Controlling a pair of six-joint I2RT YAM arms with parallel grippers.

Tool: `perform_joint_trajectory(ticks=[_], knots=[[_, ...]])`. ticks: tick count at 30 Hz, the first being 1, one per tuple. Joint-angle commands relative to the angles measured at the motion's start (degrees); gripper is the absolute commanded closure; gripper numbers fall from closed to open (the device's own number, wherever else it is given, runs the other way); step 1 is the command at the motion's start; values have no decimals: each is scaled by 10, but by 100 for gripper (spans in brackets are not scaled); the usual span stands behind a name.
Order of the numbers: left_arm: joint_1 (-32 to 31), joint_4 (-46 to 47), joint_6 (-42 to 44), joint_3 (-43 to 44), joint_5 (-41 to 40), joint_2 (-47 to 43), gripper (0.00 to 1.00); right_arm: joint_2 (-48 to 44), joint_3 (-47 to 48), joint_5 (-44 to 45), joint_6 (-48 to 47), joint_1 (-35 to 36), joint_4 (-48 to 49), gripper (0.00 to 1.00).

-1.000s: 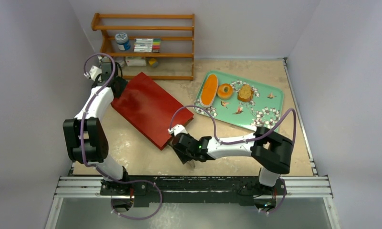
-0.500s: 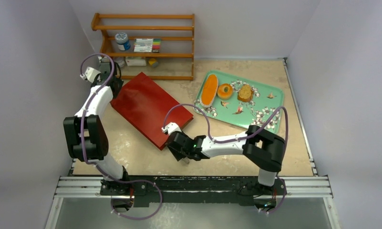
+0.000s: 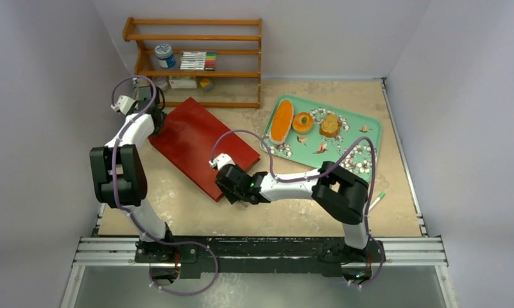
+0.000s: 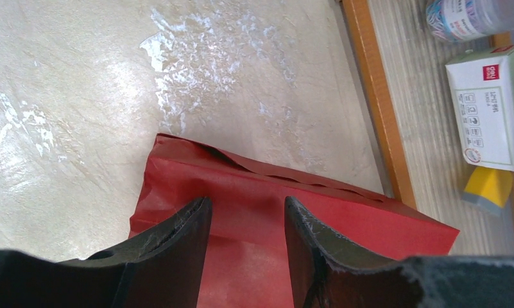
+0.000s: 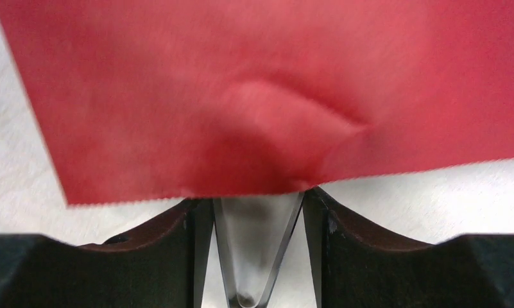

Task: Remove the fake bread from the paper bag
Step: Take out the fake bread from the paper bag.

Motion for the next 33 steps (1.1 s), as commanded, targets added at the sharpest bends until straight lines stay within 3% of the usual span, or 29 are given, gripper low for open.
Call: perform_joint_trajectory(ticks=[1, 8, 13, 15, 18, 23, 33], knots=[[3, 4, 8, 24, -15, 15, 54, 34, 56, 10, -44, -32, -9, 46], [3, 12, 10, 19, -4, 28, 54, 100, 144, -7, -75, -46, -33, 46], [3, 13, 13, 14, 8, 30, 54, 112, 155, -19, -71, -47, -7, 48], [3, 12, 16, 13, 10, 27, 54, 109, 151, -25, -65, -47, 1, 54], [3, 9, 16, 6, 14, 22, 54, 98, 135, -39, -53, -47, 9, 75], [3, 2, 14, 2, 12, 2, 54, 55, 102, -32, -23, -48, 3, 89], [3, -11, -11, 9, 17, -20, 54, -39, 23, -25, 29, -26, -77, 96]])
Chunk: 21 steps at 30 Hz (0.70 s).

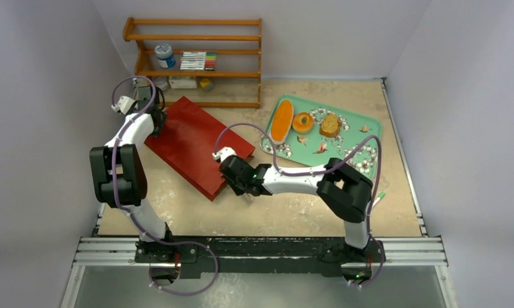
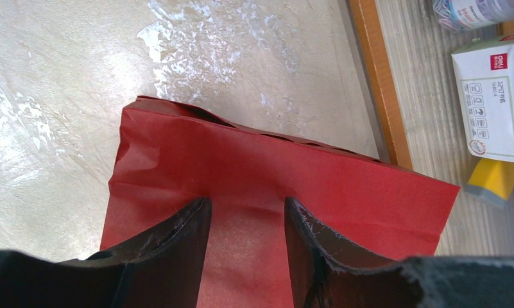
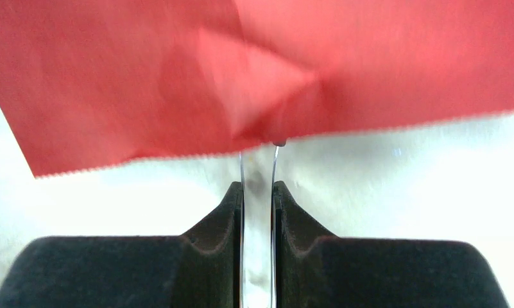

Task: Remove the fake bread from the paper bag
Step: Take out the fake bread from the paper bag.

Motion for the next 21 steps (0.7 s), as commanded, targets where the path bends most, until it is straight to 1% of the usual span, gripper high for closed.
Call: perform_joint_trajectory(ticks=[1, 9, 13, 21], knots=[[2, 0, -15, 6, 2, -27, 54, -62, -35, 18, 42, 18, -54, 96], [2, 4, -16, 29, 5, -10, 54, -138, -107, 12, 90, 54, -113, 99], [2, 9, -18, 29, 8, -7, 54, -190, -133, 14, 116, 66, -142, 99], [2, 24, -24, 25, 16, -3, 54, -261, -182, 14, 155, 89, -211, 99]])
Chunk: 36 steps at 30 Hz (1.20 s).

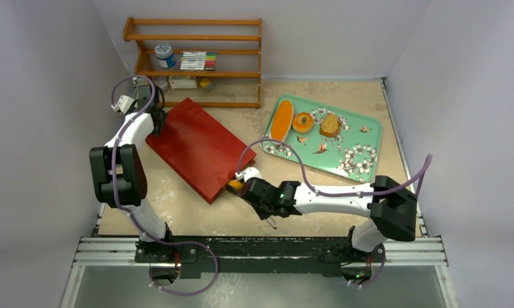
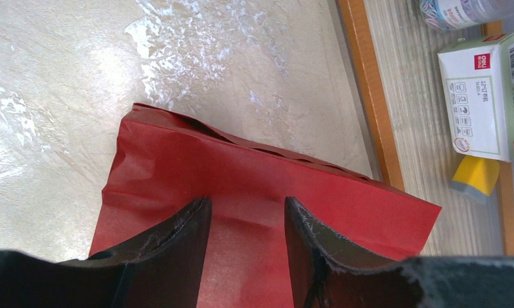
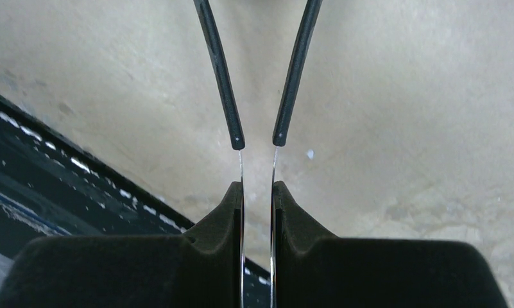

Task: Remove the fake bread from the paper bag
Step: Take out the fake bread from the paper bag, then place the fake bread in the container.

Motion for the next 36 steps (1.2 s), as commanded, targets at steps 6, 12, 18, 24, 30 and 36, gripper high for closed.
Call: perform_joint_trajectory(ticks=[6, 12, 18, 24, 30, 36], knots=[[1, 29, -16, 26, 8, 10, 54, -97, -34, 14, 71, 38, -102, 99], [1, 35, -19, 34, 11, 20, 54, -156, -18, 36, 120, 70, -173, 100], [1, 50, -27, 24, 15, 24, 54, -199, 33, 68, 167, 84, -264, 100], [1, 65, -36, 6, 22, 22, 54, -238, 69, 112, 233, 90, -346, 100], [1, 80, -40, -23, 26, 5, 54, -234, 117, 184, 312, 91, -424, 100], [1, 85, -30, -30, 28, -19, 53, -180, 150, 198, 353, 54, -425, 100]])
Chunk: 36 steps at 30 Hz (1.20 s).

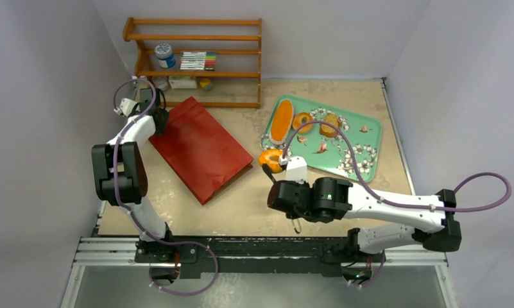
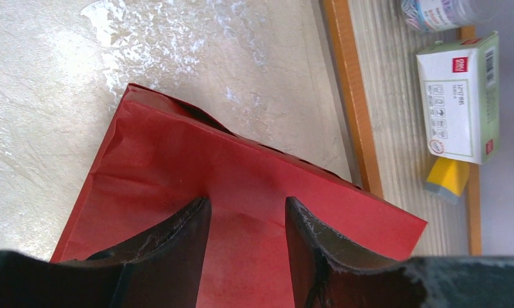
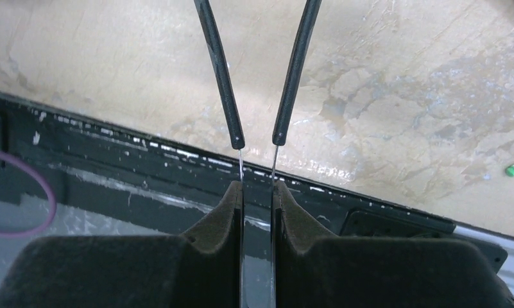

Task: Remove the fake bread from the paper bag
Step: Place the fake bread in the container.

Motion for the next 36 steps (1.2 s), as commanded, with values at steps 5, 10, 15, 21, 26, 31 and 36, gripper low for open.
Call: perform_joint_trajectory(ticks=[5, 10, 15, 21, 26, 31, 36], knots=[[1, 20, 15, -16, 11, -56, 53, 54, 31, 44, -30, -138, 73, 100], [2, 19, 21, -31, 11, -81, 53, 76, 32, 27, -159, -292, 190, 100], [1, 24, -14, -60, 17, -115, 53, 106, 23, 0, -229, -435, 278, 100], [1, 25, -23, -79, 19, -141, 53, 126, -17, -31, -272, -582, 357, 100], [1, 19, -23, -76, 19, -148, 53, 142, -46, -66, -286, -670, 395, 100], [1, 24, -30, -83, 22, -148, 53, 171, -73, -98, -280, -691, 414, 99], [1, 30, -39, -89, 30, -143, 53, 205, -88, -106, -263, -696, 426, 95]])
